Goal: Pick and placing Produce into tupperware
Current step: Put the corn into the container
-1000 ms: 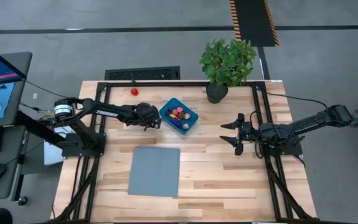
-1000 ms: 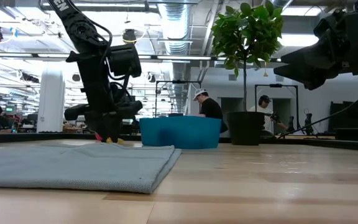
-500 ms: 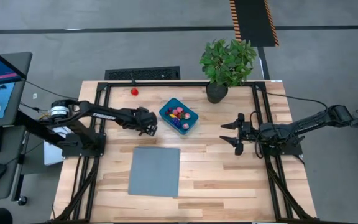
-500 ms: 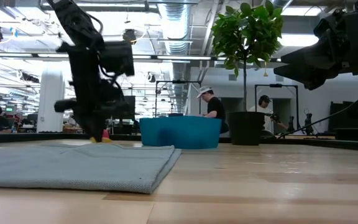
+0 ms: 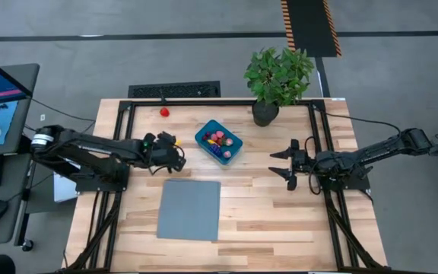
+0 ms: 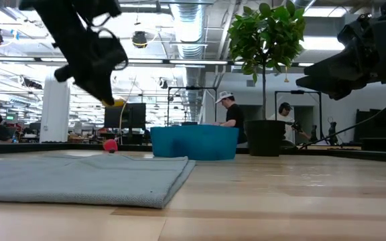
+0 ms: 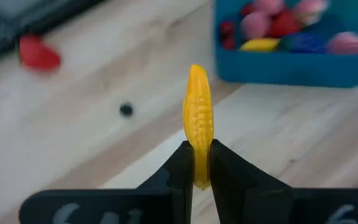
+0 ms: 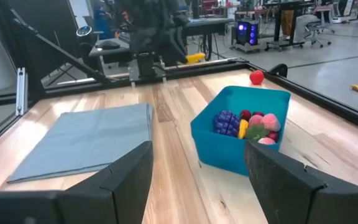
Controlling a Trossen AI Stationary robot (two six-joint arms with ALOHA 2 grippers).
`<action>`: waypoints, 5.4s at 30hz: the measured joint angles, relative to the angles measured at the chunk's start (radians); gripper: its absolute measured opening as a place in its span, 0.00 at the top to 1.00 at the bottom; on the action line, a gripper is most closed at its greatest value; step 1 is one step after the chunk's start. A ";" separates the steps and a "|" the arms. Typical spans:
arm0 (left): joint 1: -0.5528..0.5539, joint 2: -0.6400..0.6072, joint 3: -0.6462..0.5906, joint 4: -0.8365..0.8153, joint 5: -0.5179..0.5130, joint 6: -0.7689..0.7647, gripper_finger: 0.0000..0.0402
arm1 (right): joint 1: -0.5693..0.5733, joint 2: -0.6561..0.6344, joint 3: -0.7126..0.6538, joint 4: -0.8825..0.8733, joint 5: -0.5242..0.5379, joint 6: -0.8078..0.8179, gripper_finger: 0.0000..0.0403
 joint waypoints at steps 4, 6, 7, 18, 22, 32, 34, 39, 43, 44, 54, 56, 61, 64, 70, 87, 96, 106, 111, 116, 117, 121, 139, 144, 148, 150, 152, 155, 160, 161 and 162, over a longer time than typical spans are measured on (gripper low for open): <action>-0.084 -0.062 0.000 -0.002 -0.077 0.102 0.93 | 0.000 0.000 0.000 -0.004 0.000 0.000 0.32; -0.125 -0.084 0.000 -0.005 -0.138 0.146 0.93 | 0.000 0.000 0.000 -0.004 0.000 0.000 0.32; -0.143 -0.091 0.000 -0.006 -0.171 0.167 0.93 | 0.000 0.000 0.000 -0.005 0.000 0.000 0.32; -0.269 -0.105 0.000 0.039 -0.433 0.607 0.92 | 0.000 0.000 0.000 -0.005 0.000 0.000 0.32; -0.285 -0.105 0.000 0.043 -0.490 0.732 0.92 | 0.000 0.000 0.000 -0.010 0.000 0.000 0.32; -0.305 -0.105 0.000 0.089 -0.772 1.103 0.92 | 0.000 0.000 0.000 -0.028 0.000 0.000 0.32; -0.305 -0.105 0.000 0.101 -0.798 1.177 0.92 | 0.000 0.000 0.000 -0.028 0.000 0.000 0.32; -0.313 -0.083 0.000 0.114 -0.983 1.335 0.92 | 0.000 0.000 0.000 -0.028 0.000 0.000 0.32; -0.310 -0.075 0.000 0.115 -0.943 1.385 0.92 | 0.000 0.000 0.000 -0.032 0.000 0.000 0.32; -0.310 -0.072 0.000 0.115 -0.940 1.383 0.92 | 0.000 0.000 0.000 -0.032 0.000 0.000 0.32; -0.307 -0.073 0.000 0.154 -0.827 0.912 0.92 | 0.000 0.000 0.000 -0.051 0.000 0.000 0.32; -0.307 -0.073 0.000 0.155 -0.716 0.789 0.92 | 0.000 0.000 0.000 -0.057 0.000 0.000 0.32; -0.300 -0.073 0.000 0.153 -0.405 0.438 0.92 | 0.000 0.000 0.000 -0.061 0.000 0.000 0.32; -0.300 -0.073 0.000 0.155 -0.283 0.282 0.92 | 0.000 0.000 0.000 -0.061 0.000 0.000 0.32; -0.310 -0.071 -0.016 0.261 -0.154 0.231 0.92 | 0.000 0.000 0.000 -0.061 0.000 0.000 0.32; -0.316 -0.071 -0.093 0.860 0.192 0.385 0.91 | 0.000 0.000 0.000 -0.061 0.000 0.000 0.32; -0.316 -0.071 -0.093 0.916 0.441 0.580 0.91 | 0.000 0.000 0.000 -0.061 0.000 0.000 0.32; -0.256 -0.071 -0.093 0.898 0.442 0.666 0.91 | 0.000 0.000 0.000 -0.060 0.000 0.000 0.32; -0.186 -0.070 -0.093 0.871 0.377 0.674 0.91 | 0.000 0.000 0.000 -0.061 0.000 0.000 0.32; -0.106 -0.070 -0.093 0.855 0.322 0.740 0.91 | 0.000 0.000 0.000 -0.061 0.000 0.000 0.32; -0.090 -0.070 -0.093 0.846 0.302 0.753 0.91 | 0.000 0.000 0.000 -0.061 0.000 0.000 0.32; -0.023 -0.070 -0.093 0.846 0.193 0.765 0.91 | 0.000 0.000 0.000 -0.061 0.000 0.000 0.32; 0.377 -0.002 -0.015 0.696 0.468 0.575 0.92 | 0.000 0.000 0.000 -0.061 0.000 0.000 0.32; 0.391 0.128 0.082 0.648 0.510 0.608 0.92 | 0.000 0.000 0.000 -0.076 0.000 0.000 0.32; 0.388 0.250 0.187 0.533 0.544 0.620 0.92 | 0.000 0.000 0.000 -0.080 0.000 0.000 0.32; 0.389 0.316 0.246 0.460 0.540 0.634 0.92 | 0.000 0.000 0.000 -0.081 0.000 0.000 0.32; 0.390 0.373 0.297 0.363 0.526 0.649 0.92 | 0.000 0.000 0.000 -0.081 0.000 0.000 0.32; 0.387 0.445 0.343 0.329 0.525 0.657 0.92 | 0.000 0.000 0.000 -0.084 0.000 0.000 0.32; 0.382 0.507 0.379 0.331 0.553 0.697 0.91 | 0.000 0.000 0.000 -0.084 0.000 0.000 0.32; 0.381 0.511 0.380 0.331 0.553 0.704 0.90 | 0.000 0.000 0.000 -0.084 0.000 0.000 0.32; 0.381 0.511 0.380 0.334 0.547 0.706 0.90 | 0.000 0.000 0.000 -0.084 0.000 0.000 0.32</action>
